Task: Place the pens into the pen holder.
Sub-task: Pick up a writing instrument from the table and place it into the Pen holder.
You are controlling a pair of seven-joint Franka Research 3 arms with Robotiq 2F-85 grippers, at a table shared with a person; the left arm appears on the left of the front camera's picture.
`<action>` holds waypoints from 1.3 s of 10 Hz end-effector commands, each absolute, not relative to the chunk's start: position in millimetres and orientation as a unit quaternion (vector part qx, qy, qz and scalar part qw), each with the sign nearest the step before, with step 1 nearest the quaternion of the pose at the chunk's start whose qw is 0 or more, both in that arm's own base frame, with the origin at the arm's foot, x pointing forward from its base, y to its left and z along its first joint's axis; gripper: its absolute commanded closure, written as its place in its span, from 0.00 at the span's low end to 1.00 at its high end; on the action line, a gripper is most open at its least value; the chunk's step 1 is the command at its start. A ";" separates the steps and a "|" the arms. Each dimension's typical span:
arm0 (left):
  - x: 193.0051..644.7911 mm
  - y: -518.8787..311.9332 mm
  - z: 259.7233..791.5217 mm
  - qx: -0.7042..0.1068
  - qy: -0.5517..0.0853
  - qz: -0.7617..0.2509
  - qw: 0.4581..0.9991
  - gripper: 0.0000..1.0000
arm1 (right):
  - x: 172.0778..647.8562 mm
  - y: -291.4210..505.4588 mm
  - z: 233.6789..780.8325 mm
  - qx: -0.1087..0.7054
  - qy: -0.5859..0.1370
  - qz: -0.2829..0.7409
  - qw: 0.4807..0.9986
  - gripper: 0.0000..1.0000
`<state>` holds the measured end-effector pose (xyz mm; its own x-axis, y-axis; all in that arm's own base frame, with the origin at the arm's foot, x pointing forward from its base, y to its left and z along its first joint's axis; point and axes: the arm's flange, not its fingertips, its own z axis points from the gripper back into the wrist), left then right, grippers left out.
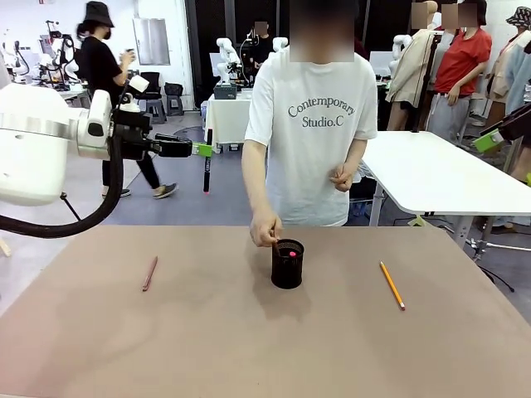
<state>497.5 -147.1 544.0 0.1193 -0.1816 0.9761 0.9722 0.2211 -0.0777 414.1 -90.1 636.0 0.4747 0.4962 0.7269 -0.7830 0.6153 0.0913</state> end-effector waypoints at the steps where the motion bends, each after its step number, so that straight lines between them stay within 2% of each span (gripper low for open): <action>1: 496.5 -146.9 545.3 -0.419 -0.472 -0.468 0.618 1.00 | 414.0 -89.8 637.0 0.212 -0.340 0.386 0.831 0.00; 13: 496.5 -146.9 545.3 -0.419 -0.472 -0.468 0.618 1.00 | 414.0 -89.8 637.0 0.212 -0.340 0.386 0.831 0.00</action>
